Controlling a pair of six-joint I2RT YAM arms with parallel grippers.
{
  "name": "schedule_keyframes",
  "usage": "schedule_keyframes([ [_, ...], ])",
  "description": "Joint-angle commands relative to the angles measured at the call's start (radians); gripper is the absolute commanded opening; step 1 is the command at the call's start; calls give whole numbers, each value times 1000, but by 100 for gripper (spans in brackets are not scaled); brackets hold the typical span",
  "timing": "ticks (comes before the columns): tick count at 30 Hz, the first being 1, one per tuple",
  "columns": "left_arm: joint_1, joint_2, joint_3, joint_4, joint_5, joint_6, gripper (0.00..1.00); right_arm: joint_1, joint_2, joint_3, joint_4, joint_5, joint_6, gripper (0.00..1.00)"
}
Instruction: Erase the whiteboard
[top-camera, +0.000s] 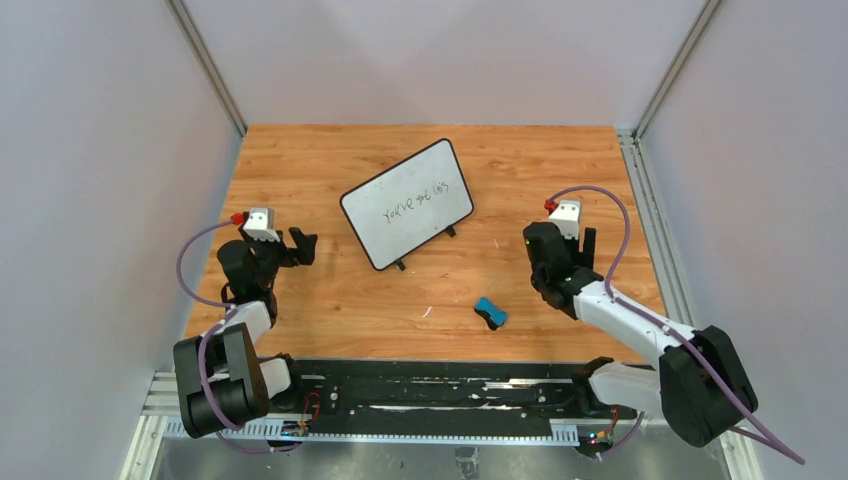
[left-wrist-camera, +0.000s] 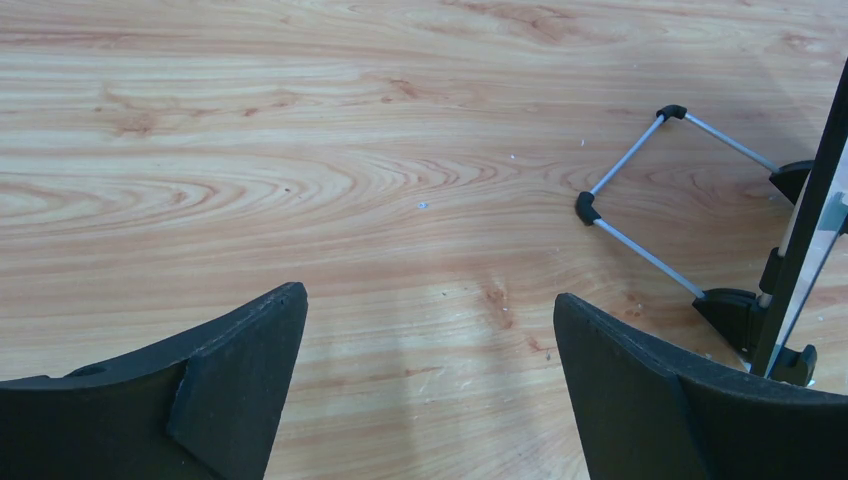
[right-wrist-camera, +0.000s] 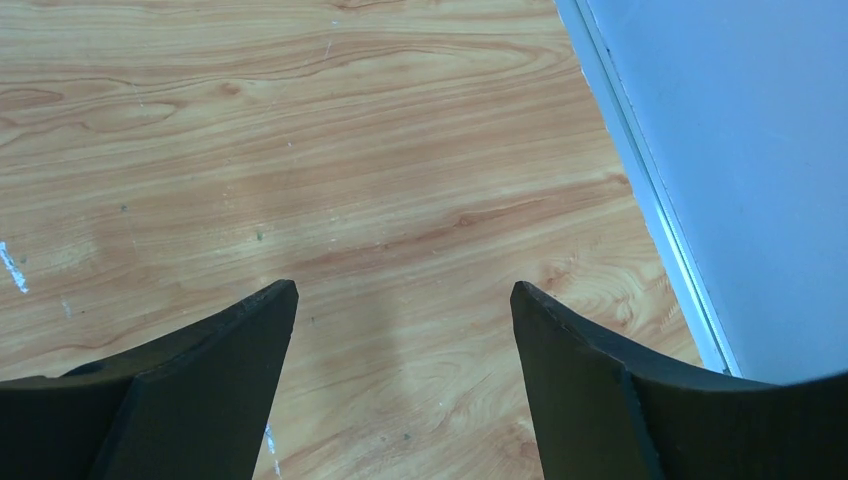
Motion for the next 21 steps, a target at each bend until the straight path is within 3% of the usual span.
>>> schedule_keyframes([
  [1, 2, -9, 1, 31, 6, 7, 98, -13, 15, 19, -21, 61, 42, 81],
  [7, 2, -19, 3, 20, 24, 13, 98, -12, 75, 109, -168, -19, 95, 81],
  [13, 3, -8, 15, 7, 73, 11, 98, -11, 56, 198, -334, -196, 66, 70],
  [21, 2, -17, 20, -18, 157, 20, 98, -11, -34, 285, -515, -652, -15, 70],
])
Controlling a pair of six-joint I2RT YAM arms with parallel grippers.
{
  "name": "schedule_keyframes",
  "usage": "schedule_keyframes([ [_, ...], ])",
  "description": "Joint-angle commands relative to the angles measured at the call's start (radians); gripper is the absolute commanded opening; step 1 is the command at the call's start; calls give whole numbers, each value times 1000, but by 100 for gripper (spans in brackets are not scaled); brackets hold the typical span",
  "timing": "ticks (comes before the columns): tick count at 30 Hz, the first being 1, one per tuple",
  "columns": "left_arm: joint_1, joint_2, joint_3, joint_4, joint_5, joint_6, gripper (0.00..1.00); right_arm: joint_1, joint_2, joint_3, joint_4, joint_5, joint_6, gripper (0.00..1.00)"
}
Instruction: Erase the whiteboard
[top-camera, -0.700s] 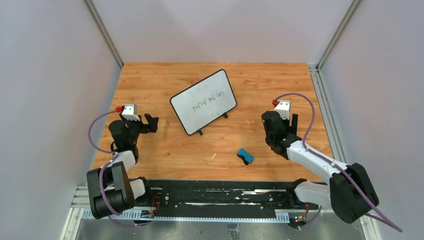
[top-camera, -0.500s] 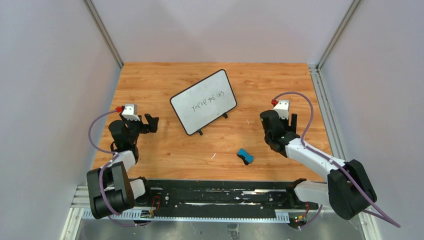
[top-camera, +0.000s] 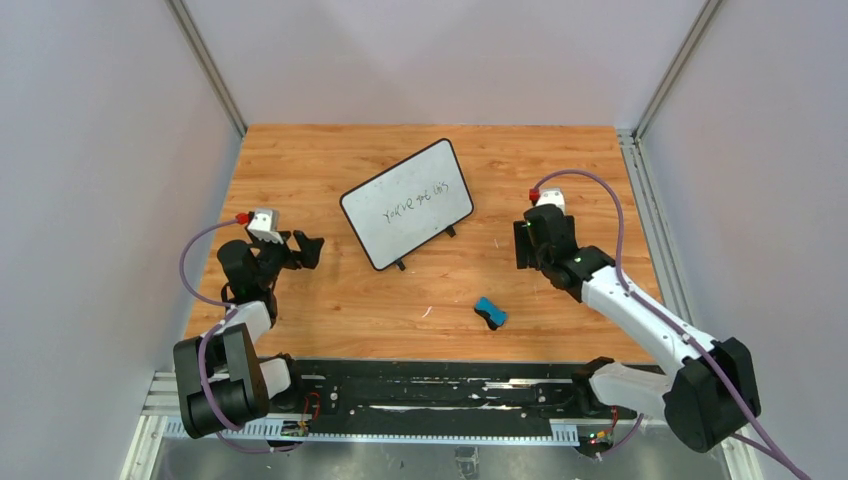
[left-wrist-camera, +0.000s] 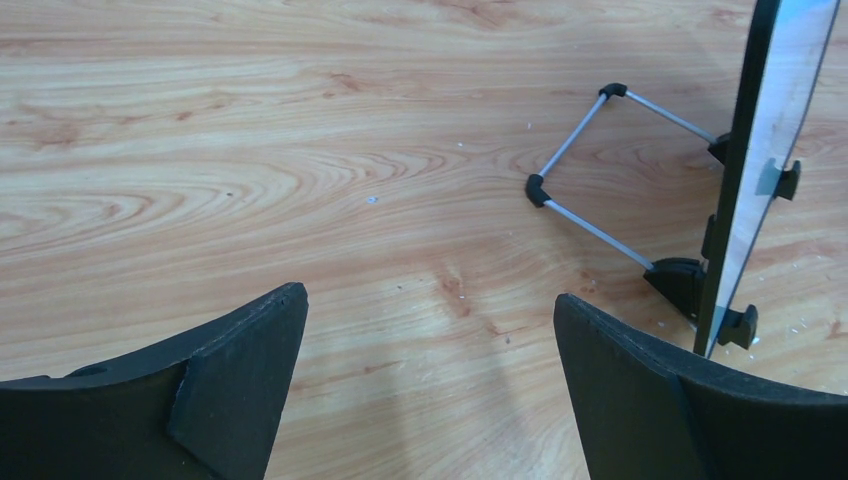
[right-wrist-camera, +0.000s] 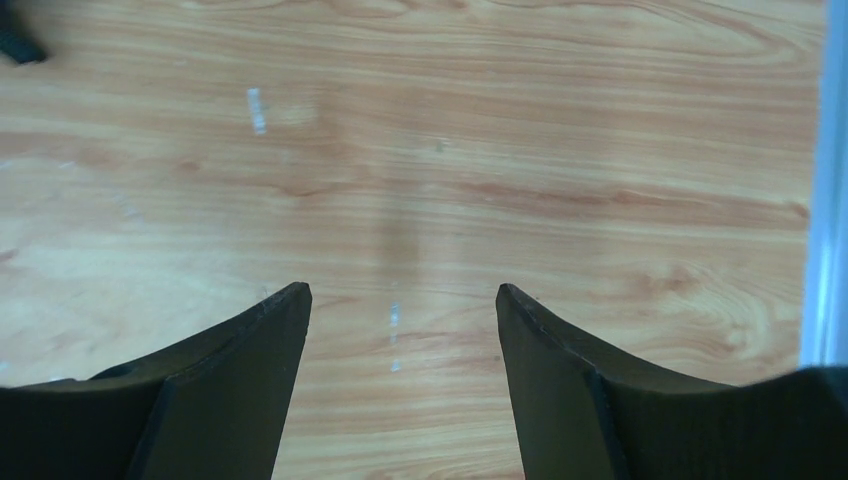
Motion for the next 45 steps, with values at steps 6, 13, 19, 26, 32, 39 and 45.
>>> schedule_keyframes([
  [6, 2, 2, 45, -53, 106, 29, 98, 65, 40, 181, -386, -377, -18, 73],
  [13, 2, -16, 45, -86, 145, 51, 98, 116, 56, 152, -389, -582, -77, 67],
  [19, 2, -2, 41, -33, 280, 15, 98, 159, 77, 131, -387, -607, -87, 68],
  [26, 2, 23, 46, -2, 362, -13, 98, 175, 100, 111, -325, -683, -56, 73],
  [32, 3, 22, 49, -13, 400, -7, 98, 182, 156, 102, -293, -697, -53, 74],
  [39, 3, 0, 46, -48, 393, 18, 98, 183, 210, 105, -274, -622, -49, 73],
  [45, 3, -2, 49, -54, 388, 21, 98, 183, 272, 74, -252, -614, -60, 73],
])
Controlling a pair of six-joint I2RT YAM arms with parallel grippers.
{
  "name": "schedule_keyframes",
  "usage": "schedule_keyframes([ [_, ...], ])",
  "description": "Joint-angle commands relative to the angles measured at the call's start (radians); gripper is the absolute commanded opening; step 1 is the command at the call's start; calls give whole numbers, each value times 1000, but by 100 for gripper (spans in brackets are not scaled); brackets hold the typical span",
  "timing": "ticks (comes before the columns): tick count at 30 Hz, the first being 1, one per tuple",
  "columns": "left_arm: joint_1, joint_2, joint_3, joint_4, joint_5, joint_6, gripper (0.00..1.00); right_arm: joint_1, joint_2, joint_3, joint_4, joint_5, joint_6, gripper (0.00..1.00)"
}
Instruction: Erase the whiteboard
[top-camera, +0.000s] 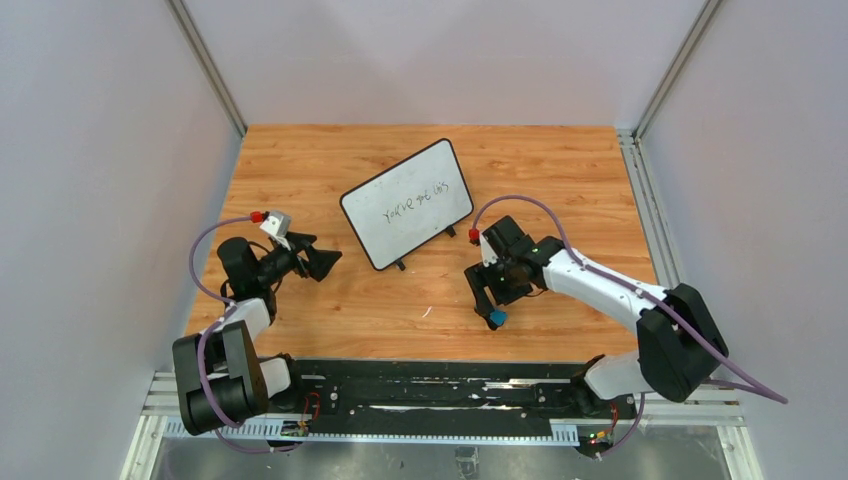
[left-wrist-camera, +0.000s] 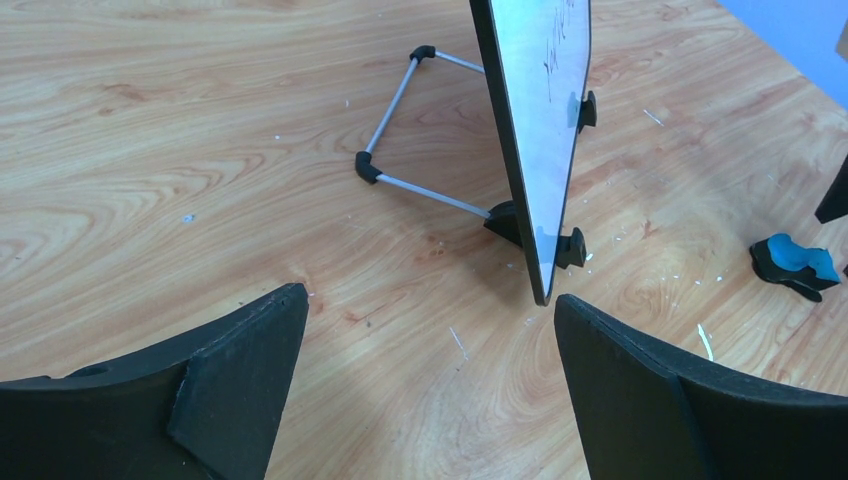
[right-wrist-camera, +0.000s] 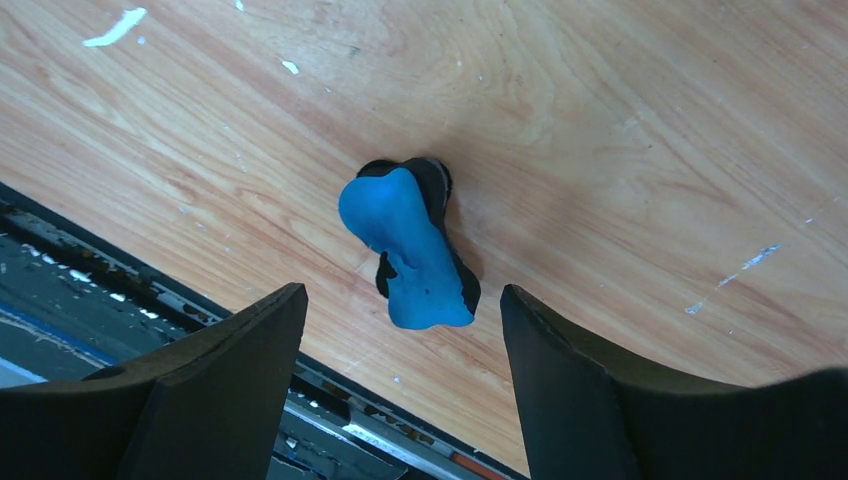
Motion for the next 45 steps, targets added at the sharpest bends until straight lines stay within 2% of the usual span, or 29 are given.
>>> schedule_keyframes([
  [1, 3, -16, 27, -5, 11, 20, 98, 22, 52, -39, 27, 23, -2, 73],
  [9, 3, -9, 32, -11, 8, 20, 98, 22, 90, -82, 99, 13, 14, 70],
  [20, 3, 5, 39, -16, 7, 15, 98, 21, 125, -79, 105, 45, 10, 59],
  [32, 2, 9, 42, -18, 7, 17, 98, 22, 127, -63, 99, 78, 5, 56],
  [39, 2, 6, 42, -21, -2, 19, 98, 21, 151, -51, 97, 97, -2, 39],
  [45, 3, 1, 42, -22, -10, 9, 98, 22, 128, -59, 97, 109, 6, 30],
])
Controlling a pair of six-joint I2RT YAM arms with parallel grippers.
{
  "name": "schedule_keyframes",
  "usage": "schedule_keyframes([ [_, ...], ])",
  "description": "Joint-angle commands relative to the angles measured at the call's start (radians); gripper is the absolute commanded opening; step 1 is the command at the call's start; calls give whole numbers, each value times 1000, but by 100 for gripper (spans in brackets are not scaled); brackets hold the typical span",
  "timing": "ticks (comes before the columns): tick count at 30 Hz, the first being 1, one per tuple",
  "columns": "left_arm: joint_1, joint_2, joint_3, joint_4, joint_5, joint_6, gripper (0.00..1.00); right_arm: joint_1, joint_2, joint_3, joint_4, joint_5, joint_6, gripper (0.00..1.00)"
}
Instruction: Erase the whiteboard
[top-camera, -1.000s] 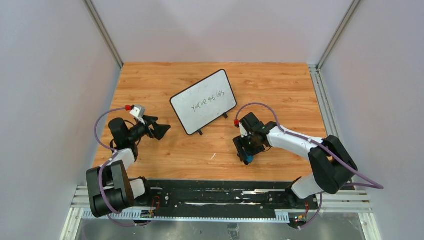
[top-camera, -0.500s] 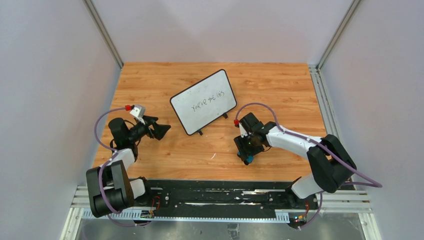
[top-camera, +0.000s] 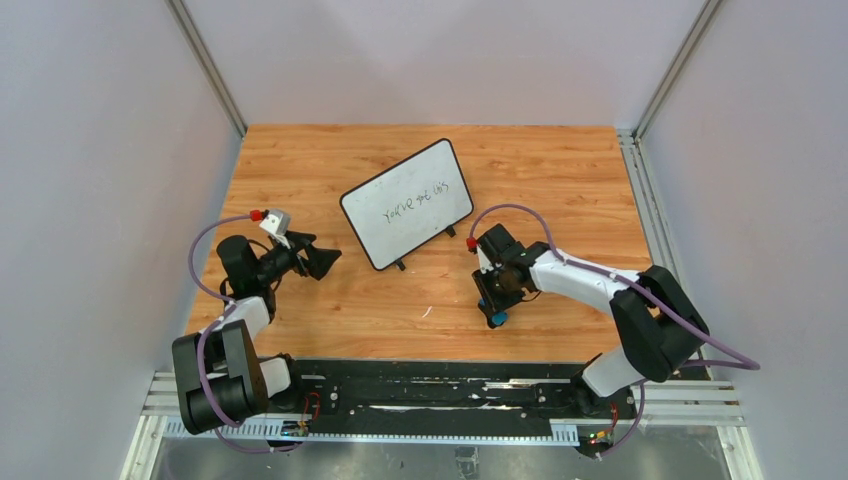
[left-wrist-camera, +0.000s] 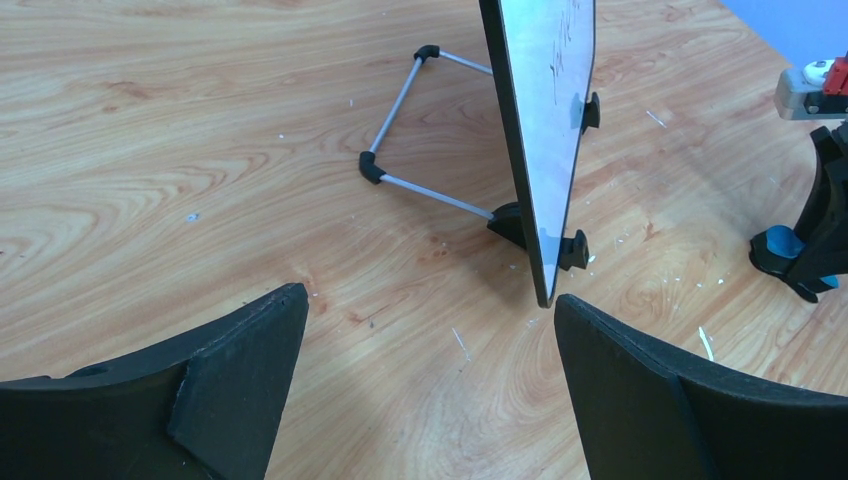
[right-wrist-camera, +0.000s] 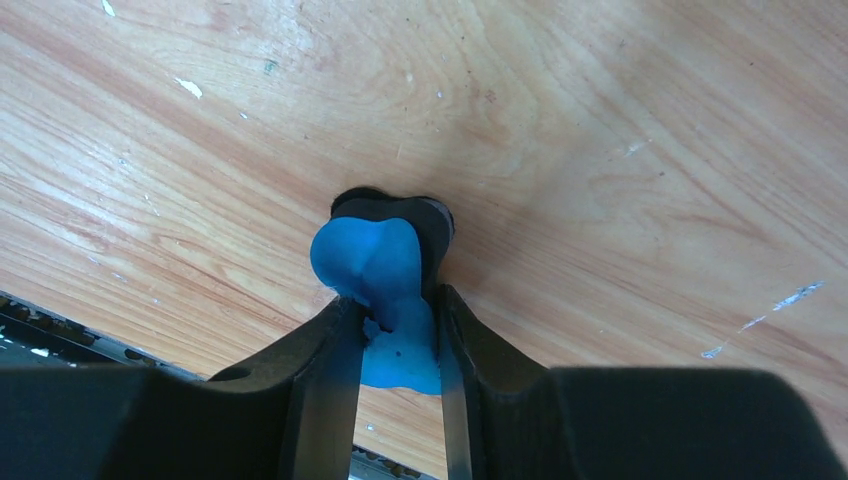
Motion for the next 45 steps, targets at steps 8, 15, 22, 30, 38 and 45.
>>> schedule_keyframes([
  [8, 4, 107, 68, 77, 46, -113, 98, 21, -72, -4, -39, 92, 13, 24],
  [15, 8, 246, 30, 430, 74, -332, 78, 22, -128, -5, -44, 113, 20, 23],
  [22, 8, 282, 31, 579, 122, -398, 82, 22, -134, 16, -44, 111, 19, 24],
  [30, 8, 469, 97, 916, 160, -634, 79, 21, -116, 43, -31, 96, 19, 23],
  [38, -10, 524, 176, 918, 162, -659, 78, 20, -112, 60, -30, 96, 18, 23],
  [45, -44, 537, 234, 879, 158, -690, 76, 21, -105, 71, -27, 94, 17, 23],
])
